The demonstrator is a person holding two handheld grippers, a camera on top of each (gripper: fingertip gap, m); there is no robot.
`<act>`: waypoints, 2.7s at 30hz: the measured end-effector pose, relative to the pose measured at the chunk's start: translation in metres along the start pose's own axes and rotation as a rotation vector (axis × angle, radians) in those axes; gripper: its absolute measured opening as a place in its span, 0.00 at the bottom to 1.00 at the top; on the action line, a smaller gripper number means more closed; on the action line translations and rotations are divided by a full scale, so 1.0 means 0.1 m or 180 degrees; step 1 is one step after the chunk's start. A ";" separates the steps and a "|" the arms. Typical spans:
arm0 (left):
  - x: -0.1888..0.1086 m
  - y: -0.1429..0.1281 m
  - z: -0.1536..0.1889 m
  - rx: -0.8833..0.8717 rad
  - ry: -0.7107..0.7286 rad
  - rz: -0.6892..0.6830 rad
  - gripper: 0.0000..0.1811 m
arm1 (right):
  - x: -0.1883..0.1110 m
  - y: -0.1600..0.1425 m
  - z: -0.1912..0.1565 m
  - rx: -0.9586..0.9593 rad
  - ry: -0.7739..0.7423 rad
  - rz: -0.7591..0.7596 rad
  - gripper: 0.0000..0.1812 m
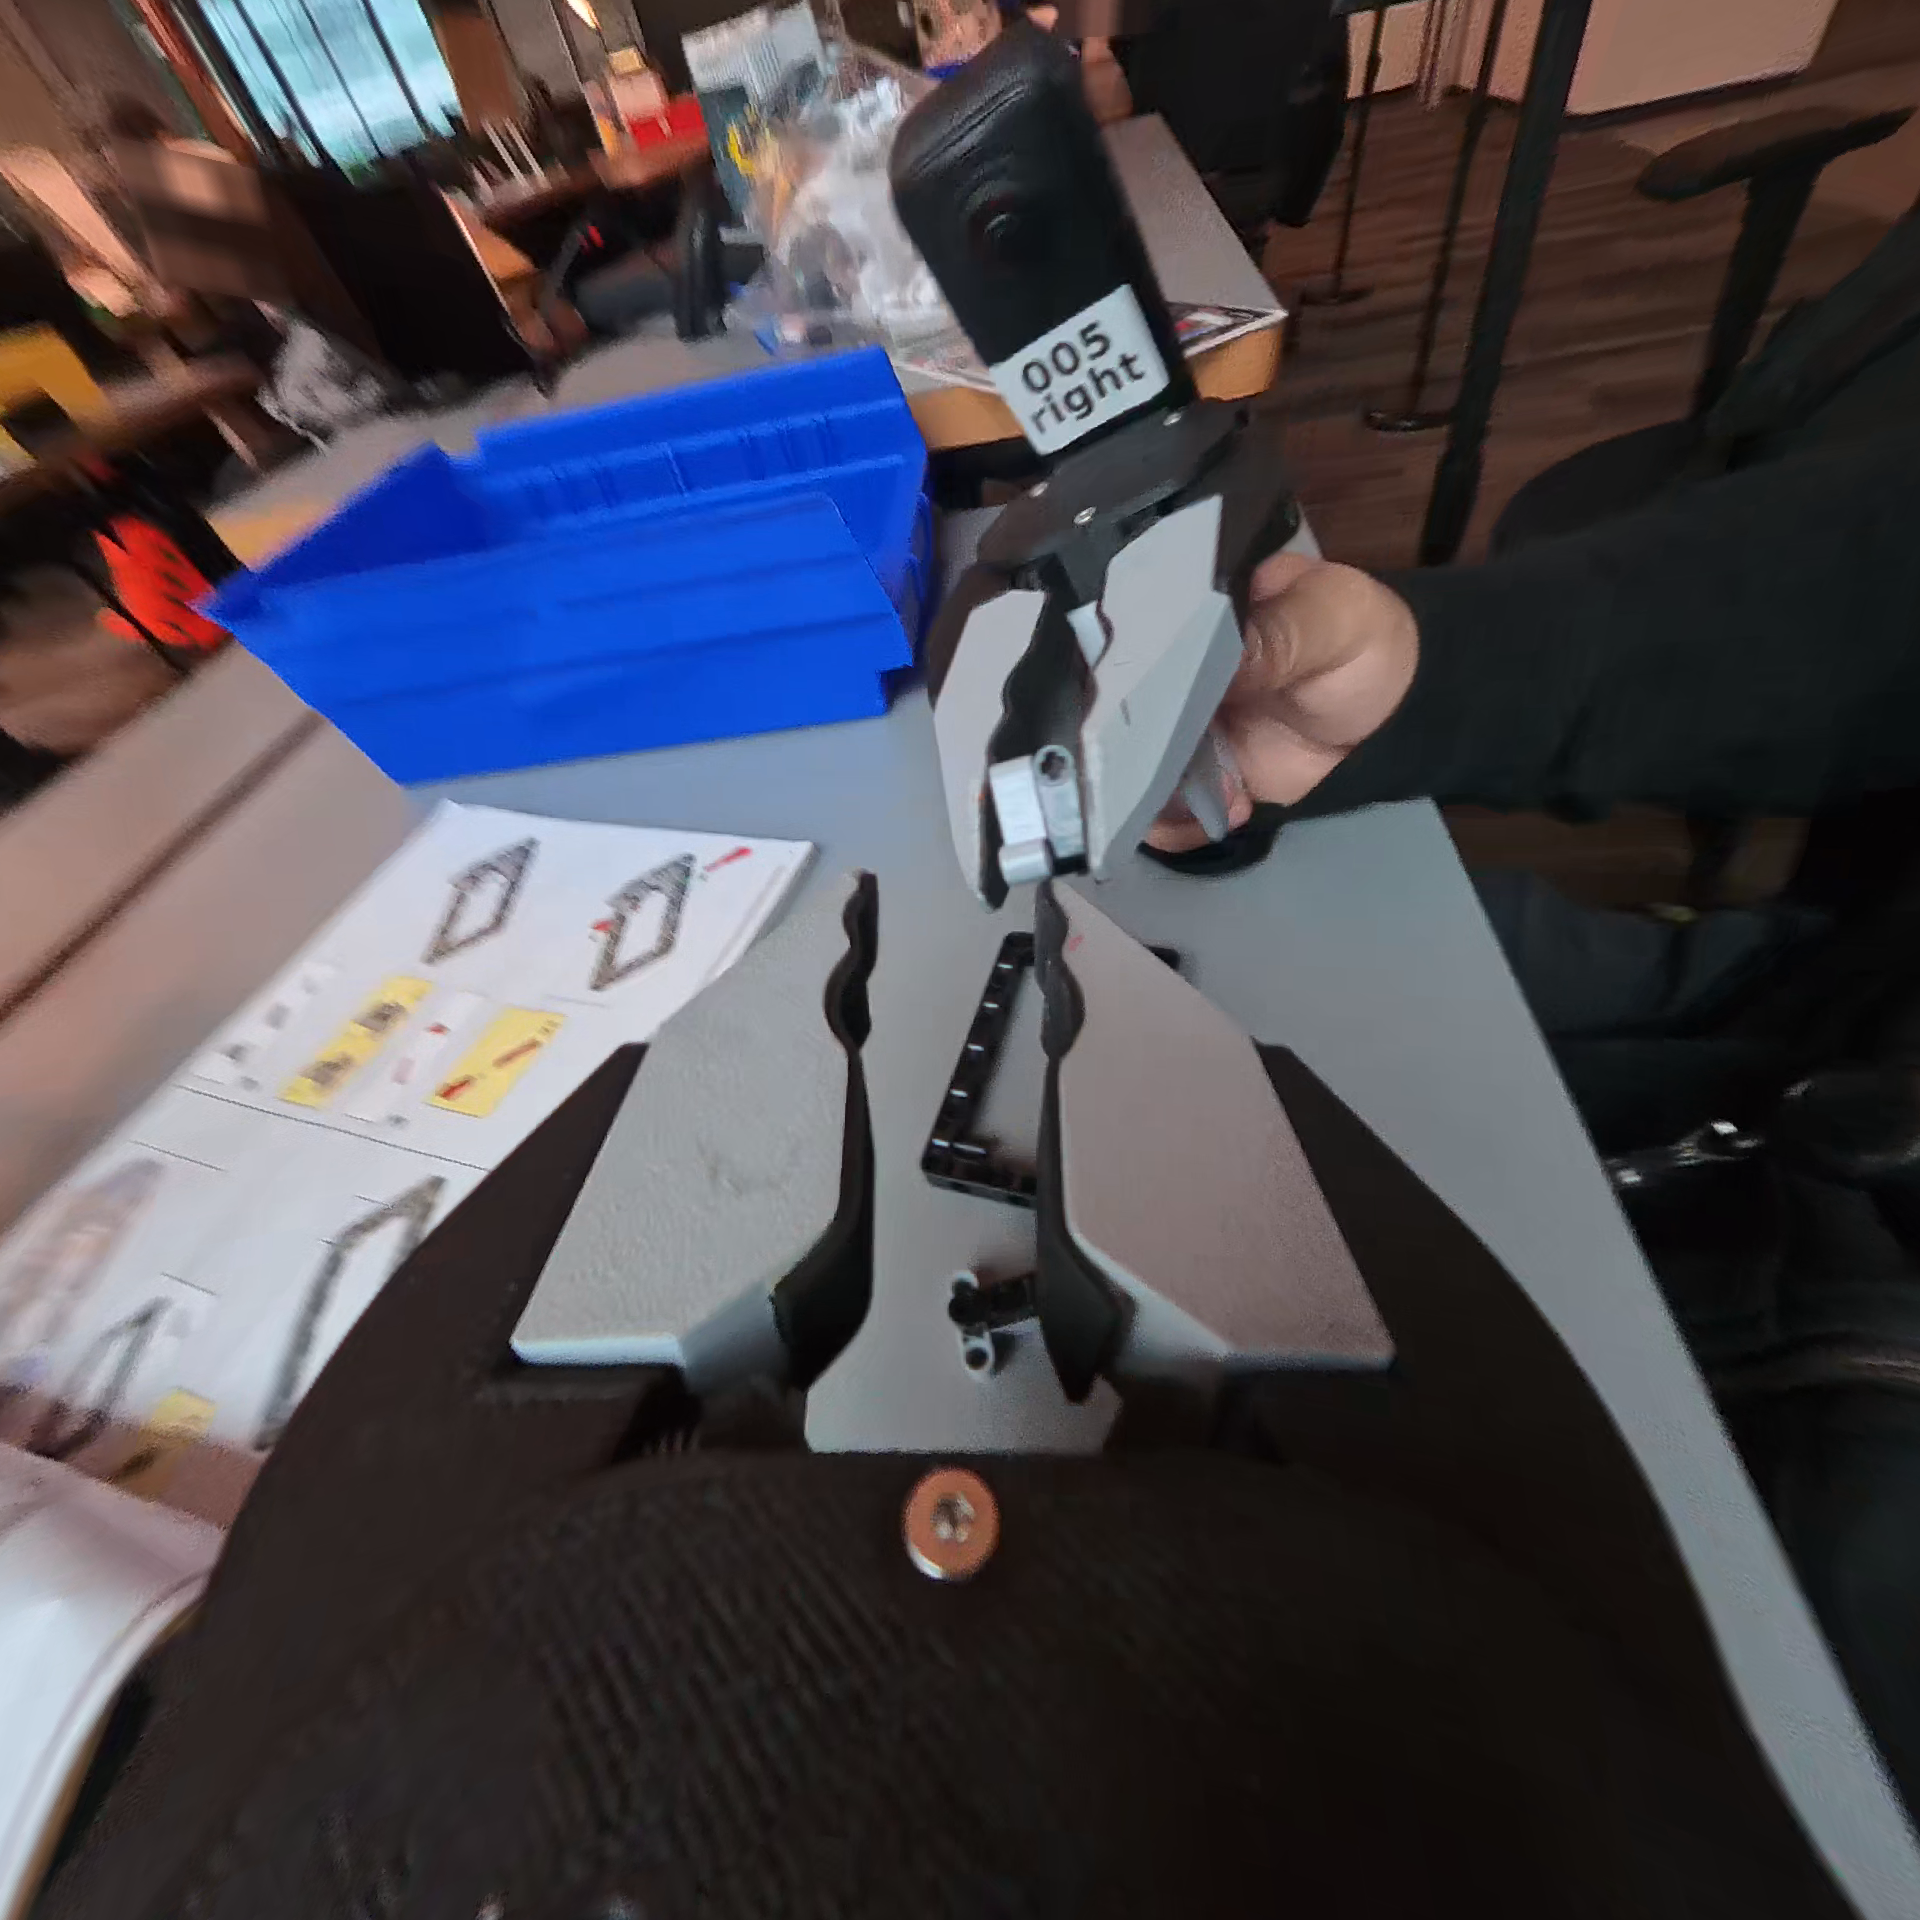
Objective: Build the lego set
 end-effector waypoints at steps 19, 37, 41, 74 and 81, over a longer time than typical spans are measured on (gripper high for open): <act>0.08 -0.25 0.21 0.1957 0.0610 -0.0403 0.05 | 0.03 -0.21 -0.02 0.0946 0.0472 -0.0432 0.08; 0.06 -0.23 0.23 0.2254 0.0767 -0.0408 0.04 | -0.01 -0.18 0.01 0.0930 0.0442 -0.0360 0.10; 0.07 -0.25 0.23 0.2218 0.0725 -0.0413 0.03 | -0.07 -0.18 0.05 0.0866 0.0365 -0.0380 0.11; 0.04 -0.69 0.00 -0.0118 -0.0506 -0.1528 0.43 | 0.07 -0.59 0.12 -0.1110 -0.0427 -0.1958 0.07; 0.18 -0.84 -0.05 -0.0121 -0.0743 -0.1800 0.52 | 0.10 -0.61 0.22 -0.1120 -0.0402 -0.1973 0.08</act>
Point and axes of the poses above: each gripper's, where its closed fingertips meet, x out along the fingers, y out of its top, z = x × y across the jaws, the point moved 3 cm from there along -x, back along the fingers, and after that the axes turned 10 degrees about -x, right-handed, at the moved point
